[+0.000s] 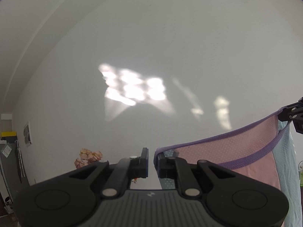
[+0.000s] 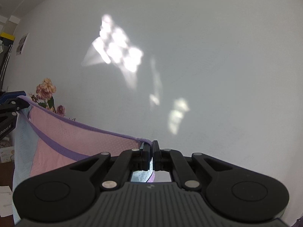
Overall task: Fold clothes
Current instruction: 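Lift the garment up with both tools, holding it stretched between them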
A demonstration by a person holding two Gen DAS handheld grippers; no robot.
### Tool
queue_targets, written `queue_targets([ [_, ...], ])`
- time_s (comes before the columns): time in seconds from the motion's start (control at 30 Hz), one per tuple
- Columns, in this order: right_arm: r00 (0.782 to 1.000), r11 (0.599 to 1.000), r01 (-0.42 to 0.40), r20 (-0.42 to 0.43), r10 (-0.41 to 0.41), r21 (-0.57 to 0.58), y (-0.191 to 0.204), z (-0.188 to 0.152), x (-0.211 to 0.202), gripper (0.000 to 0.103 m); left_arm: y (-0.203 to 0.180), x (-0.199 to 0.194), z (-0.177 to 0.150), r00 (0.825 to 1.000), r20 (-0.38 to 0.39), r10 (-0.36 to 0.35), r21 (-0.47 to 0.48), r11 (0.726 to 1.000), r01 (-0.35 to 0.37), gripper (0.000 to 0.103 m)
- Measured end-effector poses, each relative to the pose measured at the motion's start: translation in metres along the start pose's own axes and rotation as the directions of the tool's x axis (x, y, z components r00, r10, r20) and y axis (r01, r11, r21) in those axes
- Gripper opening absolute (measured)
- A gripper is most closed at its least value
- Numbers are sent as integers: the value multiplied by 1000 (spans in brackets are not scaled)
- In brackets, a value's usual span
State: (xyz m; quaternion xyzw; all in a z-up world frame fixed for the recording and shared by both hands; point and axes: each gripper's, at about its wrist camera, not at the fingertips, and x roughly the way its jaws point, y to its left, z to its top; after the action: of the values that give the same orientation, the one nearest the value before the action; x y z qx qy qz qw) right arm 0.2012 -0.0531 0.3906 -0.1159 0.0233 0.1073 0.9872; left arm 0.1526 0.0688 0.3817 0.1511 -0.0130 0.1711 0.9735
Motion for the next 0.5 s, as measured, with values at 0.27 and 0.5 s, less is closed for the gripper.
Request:
queue_targets([
  [0.27,998,998,44,42,-46,51,38,19,93,1,7,75,0,990,64,122,-41,992,-120,8],
  [0.5,971,995,88,217,-96,49,43,51,84,1,20,64,26,956,201,214,-89,976,-200,9],
])
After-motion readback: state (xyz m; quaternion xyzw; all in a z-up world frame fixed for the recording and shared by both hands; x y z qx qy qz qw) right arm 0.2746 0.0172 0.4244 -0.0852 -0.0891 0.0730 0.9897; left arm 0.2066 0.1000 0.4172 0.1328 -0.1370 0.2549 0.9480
